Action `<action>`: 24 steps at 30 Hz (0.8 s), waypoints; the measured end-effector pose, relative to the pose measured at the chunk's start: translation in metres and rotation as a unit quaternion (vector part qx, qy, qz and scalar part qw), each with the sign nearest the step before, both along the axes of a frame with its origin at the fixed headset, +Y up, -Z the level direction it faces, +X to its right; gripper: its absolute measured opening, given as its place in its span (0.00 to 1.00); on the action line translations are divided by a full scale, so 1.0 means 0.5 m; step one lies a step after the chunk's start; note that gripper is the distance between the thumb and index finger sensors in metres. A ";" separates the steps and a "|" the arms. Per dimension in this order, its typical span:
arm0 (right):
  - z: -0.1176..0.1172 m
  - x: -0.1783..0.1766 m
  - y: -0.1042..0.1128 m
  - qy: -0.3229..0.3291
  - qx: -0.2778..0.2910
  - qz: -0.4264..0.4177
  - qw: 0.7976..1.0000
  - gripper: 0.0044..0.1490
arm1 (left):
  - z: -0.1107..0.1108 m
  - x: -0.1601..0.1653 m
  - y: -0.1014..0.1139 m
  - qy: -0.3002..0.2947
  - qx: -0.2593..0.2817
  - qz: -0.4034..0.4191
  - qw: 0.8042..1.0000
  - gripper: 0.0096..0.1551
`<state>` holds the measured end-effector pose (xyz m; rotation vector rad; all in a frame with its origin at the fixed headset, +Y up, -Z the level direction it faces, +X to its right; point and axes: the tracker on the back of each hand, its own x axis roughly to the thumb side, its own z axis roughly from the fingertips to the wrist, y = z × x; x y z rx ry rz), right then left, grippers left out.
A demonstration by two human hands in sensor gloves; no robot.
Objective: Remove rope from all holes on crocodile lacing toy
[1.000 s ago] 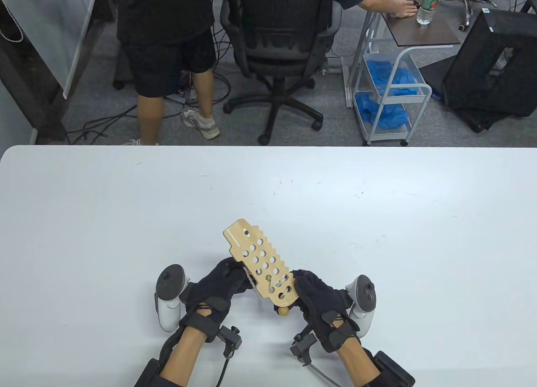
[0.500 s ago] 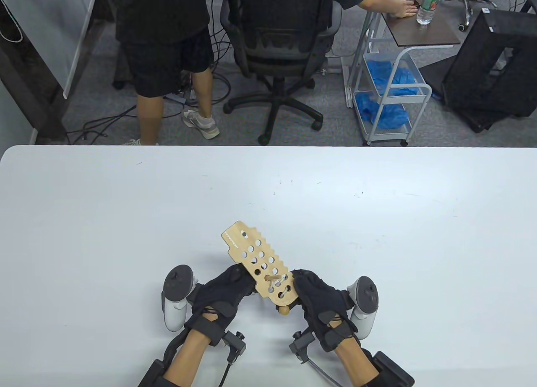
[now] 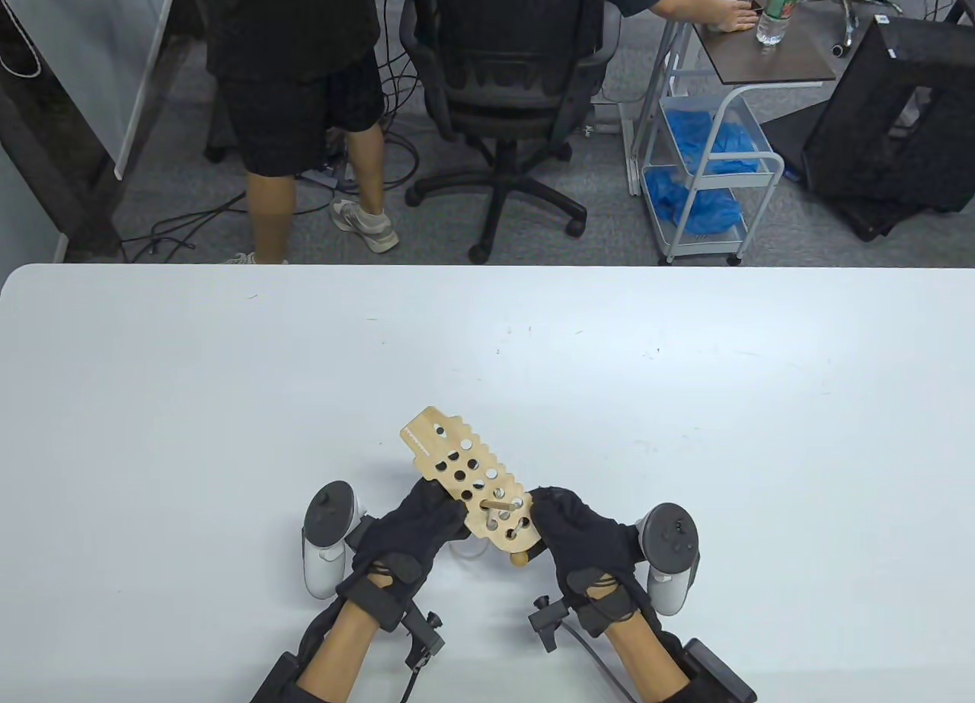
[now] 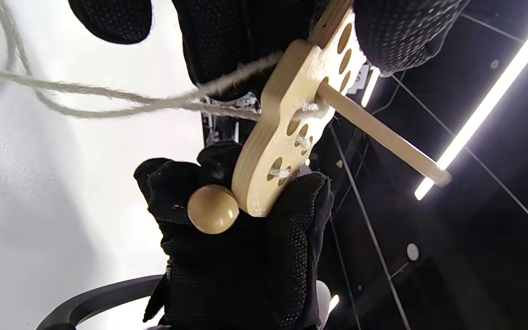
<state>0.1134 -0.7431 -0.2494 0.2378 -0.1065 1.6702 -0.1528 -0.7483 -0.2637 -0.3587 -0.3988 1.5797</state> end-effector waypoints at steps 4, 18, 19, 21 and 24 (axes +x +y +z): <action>0.002 -0.004 -0.001 0.013 -0.001 -0.039 0.999 0.31 | -0.002 -0.008 -0.001 0.024 -0.002 0.007 1.000 0.42; 0.000 -0.027 -0.011 0.086 0.003 -0.040 0.995 0.33 | -0.003 -0.010 -0.004 0.025 -0.014 0.024 0.999 0.36; 0.000 -0.024 -0.010 0.077 0.007 -0.033 0.996 0.32 | -0.003 -0.009 -0.003 0.021 -0.012 0.019 1.000 0.36; 0.001 -0.018 -0.005 0.061 0.019 -0.015 0.998 0.31 | -0.001 -0.004 -0.002 0.005 -0.013 0.013 1.000 0.37; 0.003 -0.010 0.006 0.030 0.046 0.027 0.998 0.30 | 0.001 0.002 -0.003 -0.003 -0.013 -0.009 1.000 0.41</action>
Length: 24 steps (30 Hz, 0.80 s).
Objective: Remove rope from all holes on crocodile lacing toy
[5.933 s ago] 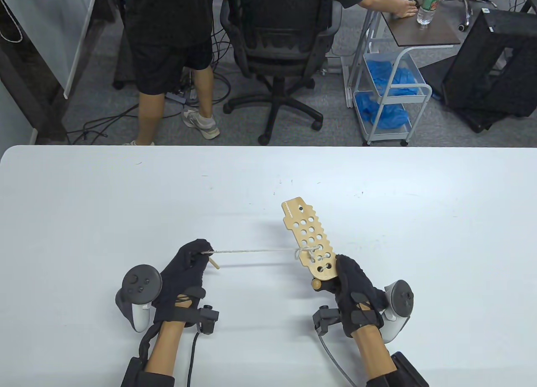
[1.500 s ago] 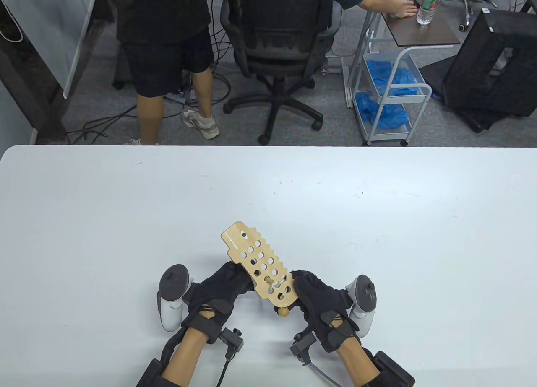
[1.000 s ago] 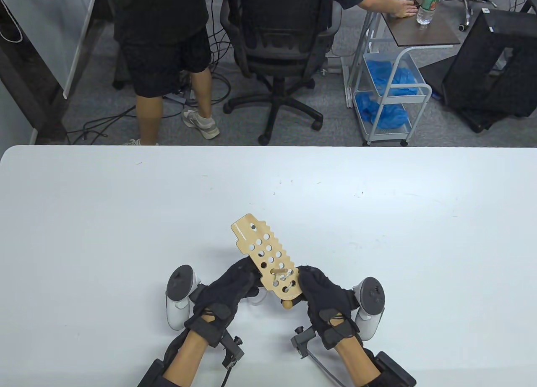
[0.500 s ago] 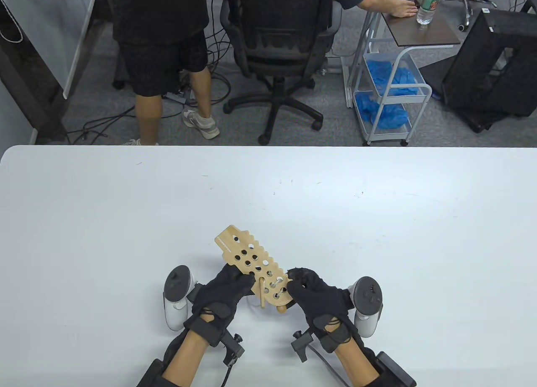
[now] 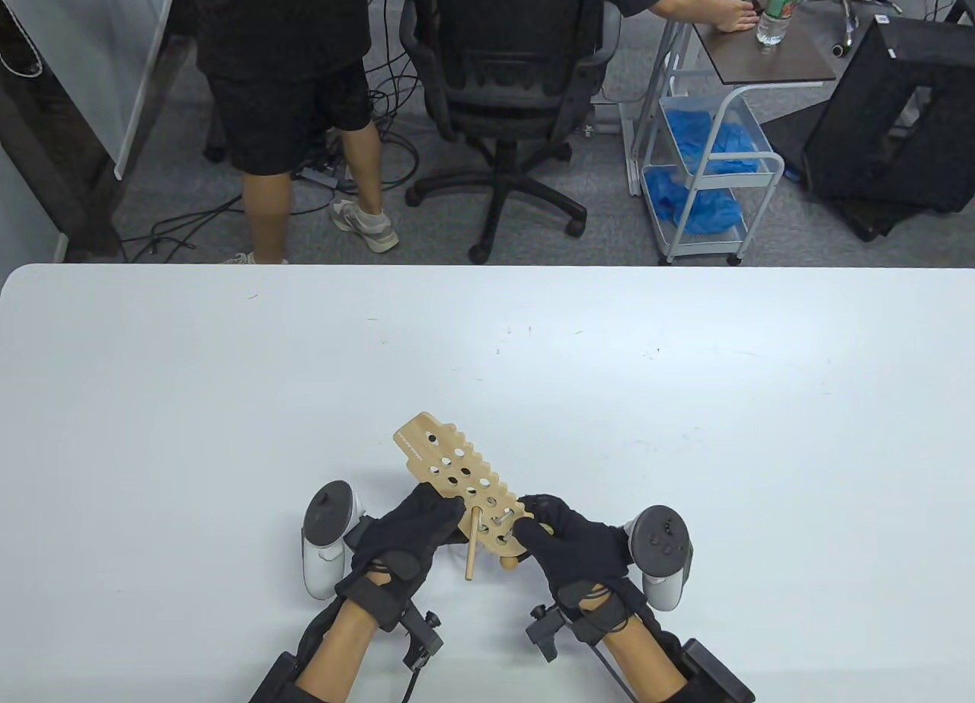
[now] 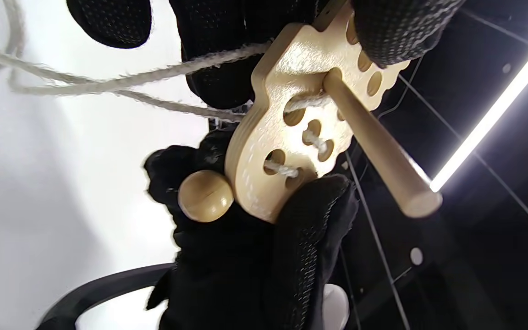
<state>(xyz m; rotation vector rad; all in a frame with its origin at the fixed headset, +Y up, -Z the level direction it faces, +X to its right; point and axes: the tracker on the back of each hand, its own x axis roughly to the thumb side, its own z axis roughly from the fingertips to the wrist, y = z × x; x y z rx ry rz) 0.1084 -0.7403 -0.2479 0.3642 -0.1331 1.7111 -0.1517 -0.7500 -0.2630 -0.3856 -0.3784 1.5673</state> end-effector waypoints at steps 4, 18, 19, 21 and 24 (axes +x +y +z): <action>0.003 0.005 0.005 -0.024 0.011 0.005 1.000 0.30 | 0.002 0.001 0.001 0.012 0.009 -0.034 0.999 0.43; 0.000 0.020 -0.011 -0.066 -0.023 -0.032 0.997 0.30 | 0.014 0.016 0.033 0.049 0.105 -0.220 0.969 0.47; 0.000 0.022 -0.012 -0.072 -0.024 -0.025 0.997 0.30 | 0.016 0.018 0.035 0.056 0.108 -0.230 0.966 0.46; -0.001 0.024 -0.013 -0.079 -0.028 -0.021 0.996 0.30 | 0.016 0.018 0.035 0.061 0.109 -0.241 0.963 0.44; -0.003 0.030 -0.020 -0.091 -0.044 -0.032 0.994 0.30 | 0.015 0.012 0.032 0.072 0.101 -0.246 0.961 0.41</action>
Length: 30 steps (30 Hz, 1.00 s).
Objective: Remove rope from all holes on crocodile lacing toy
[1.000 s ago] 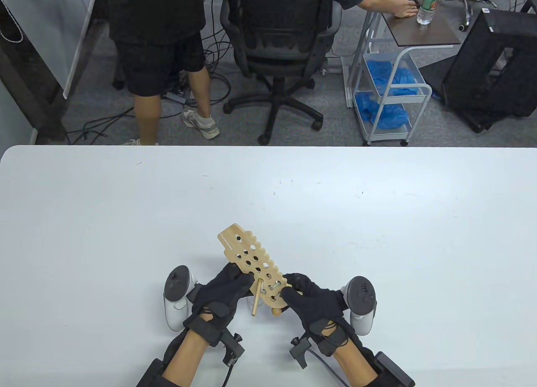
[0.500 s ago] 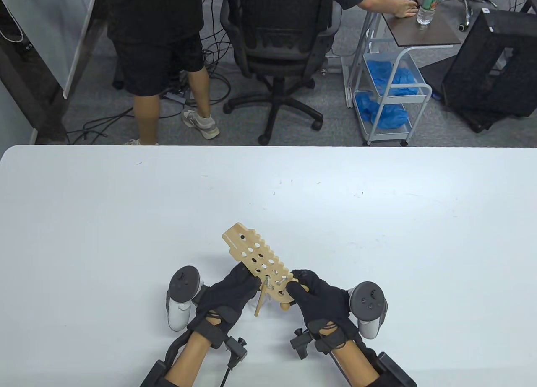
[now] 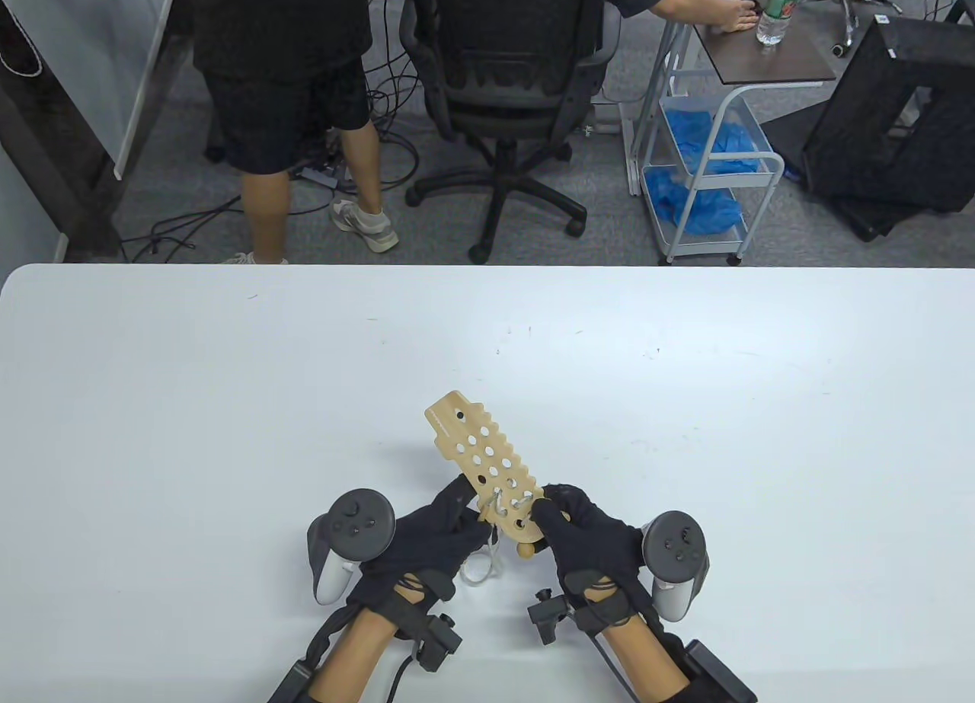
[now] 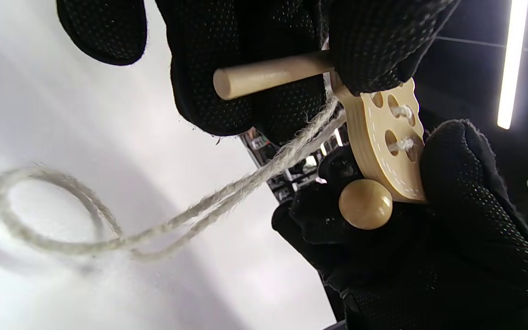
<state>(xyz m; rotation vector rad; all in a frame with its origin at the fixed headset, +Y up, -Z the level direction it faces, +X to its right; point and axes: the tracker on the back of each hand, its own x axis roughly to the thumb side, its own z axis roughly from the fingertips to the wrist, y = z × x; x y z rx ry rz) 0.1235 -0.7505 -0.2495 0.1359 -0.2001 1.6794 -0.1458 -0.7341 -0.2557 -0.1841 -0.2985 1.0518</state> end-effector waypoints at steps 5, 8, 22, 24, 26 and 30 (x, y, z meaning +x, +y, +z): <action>-0.007 0.014 -0.018 -0.015 -0.039 -0.040 0.998 0.30 | -0.005 -0.015 -0.002 0.020 -0.001 -0.012 1.000 0.38; -0.011 0.022 -0.028 -0.021 -0.060 -0.067 0.996 0.30 | -0.008 -0.023 0.000 0.032 0.008 -0.016 0.999 0.40; -0.017 0.045 -0.052 -0.052 -0.112 -0.120 0.985 0.31 | -0.022 -0.077 0.010 0.090 0.030 -0.016 0.995 0.31; -0.018 0.048 -0.053 -0.055 -0.115 -0.123 0.984 0.31 | -0.025 -0.088 0.009 0.105 0.032 -0.016 0.994 0.30; -0.018 0.051 -0.054 -0.058 -0.119 -0.126 0.983 0.31 | -0.028 -0.100 0.011 0.120 0.042 -0.023 0.992 0.29; -0.021 0.059 -0.057 -0.067 -0.126 -0.126 0.982 0.31 | -0.029 -0.121 0.016 0.151 0.058 -0.035 0.986 0.28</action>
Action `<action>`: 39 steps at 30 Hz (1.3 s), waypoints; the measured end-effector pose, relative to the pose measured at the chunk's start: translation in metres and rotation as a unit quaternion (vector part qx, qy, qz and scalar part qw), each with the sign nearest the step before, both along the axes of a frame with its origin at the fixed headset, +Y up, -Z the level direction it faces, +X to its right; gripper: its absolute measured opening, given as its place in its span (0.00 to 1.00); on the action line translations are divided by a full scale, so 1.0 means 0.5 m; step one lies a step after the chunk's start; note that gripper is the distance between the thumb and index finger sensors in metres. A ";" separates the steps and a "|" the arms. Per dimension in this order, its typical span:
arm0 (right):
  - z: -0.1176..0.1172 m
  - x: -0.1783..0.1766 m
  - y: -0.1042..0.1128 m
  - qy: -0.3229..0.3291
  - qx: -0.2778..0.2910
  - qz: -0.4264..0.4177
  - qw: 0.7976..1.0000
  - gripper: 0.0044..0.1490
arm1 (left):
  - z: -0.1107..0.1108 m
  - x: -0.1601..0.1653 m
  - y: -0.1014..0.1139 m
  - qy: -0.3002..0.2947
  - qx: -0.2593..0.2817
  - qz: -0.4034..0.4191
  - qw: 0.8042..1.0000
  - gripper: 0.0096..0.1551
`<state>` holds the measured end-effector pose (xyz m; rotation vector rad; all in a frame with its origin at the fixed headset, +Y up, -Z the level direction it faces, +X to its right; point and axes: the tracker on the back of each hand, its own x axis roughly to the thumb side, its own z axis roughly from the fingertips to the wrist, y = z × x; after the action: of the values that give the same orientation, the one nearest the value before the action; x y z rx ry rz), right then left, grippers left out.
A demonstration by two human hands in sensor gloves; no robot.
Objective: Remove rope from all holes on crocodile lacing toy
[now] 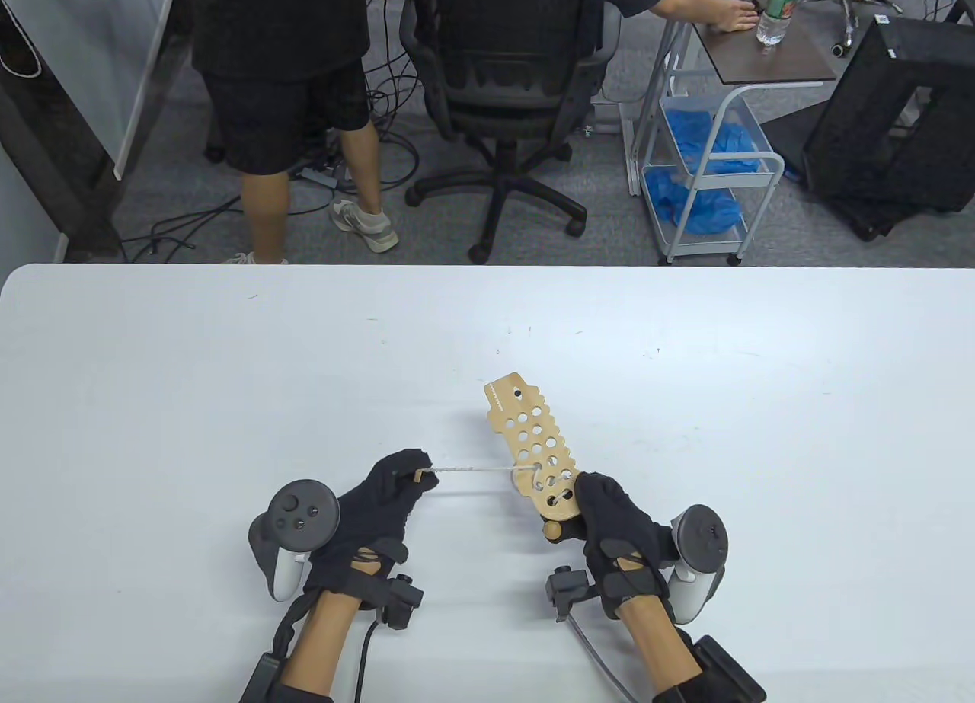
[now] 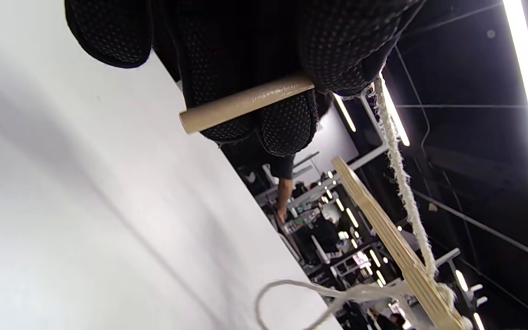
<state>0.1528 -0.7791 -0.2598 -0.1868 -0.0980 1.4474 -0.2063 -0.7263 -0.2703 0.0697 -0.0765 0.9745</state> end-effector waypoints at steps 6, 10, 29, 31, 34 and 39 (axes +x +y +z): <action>-0.005 0.022 -0.008 -0.021 -0.018 -0.007 1.000 0.31 | 0.000 -0.023 -0.002 0.037 -0.001 0.012 0.999 0.24; -0.007 0.036 -0.013 -0.035 -0.029 -0.017 0.999 0.31 | 0.000 -0.029 -0.001 0.043 -0.003 0.016 0.999 0.26; -0.007 0.094 -0.030 -0.103 -0.076 -0.122 0.984 0.31 | 0.006 -0.068 0.004 0.096 0.010 0.064 0.993 0.25; -0.006 0.095 -0.032 -0.106 -0.081 -0.136 0.982 0.31 | 0.006 -0.073 0.004 0.103 0.011 0.066 0.992 0.25; -0.006 0.097 -0.035 -0.109 -0.085 -0.153 0.978 0.31 | 0.007 -0.083 0.003 0.116 0.010 0.073 0.990 0.24; -0.006 0.099 -0.037 -0.108 -0.083 -0.170 0.976 0.31 | 0.006 -0.096 -0.003 0.128 0.000 0.089 0.988 0.24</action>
<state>0.2024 -0.7975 -0.2627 -0.4760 -0.1155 1.0893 -0.2545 -0.7280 -0.2672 0.2040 0.1681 1.1360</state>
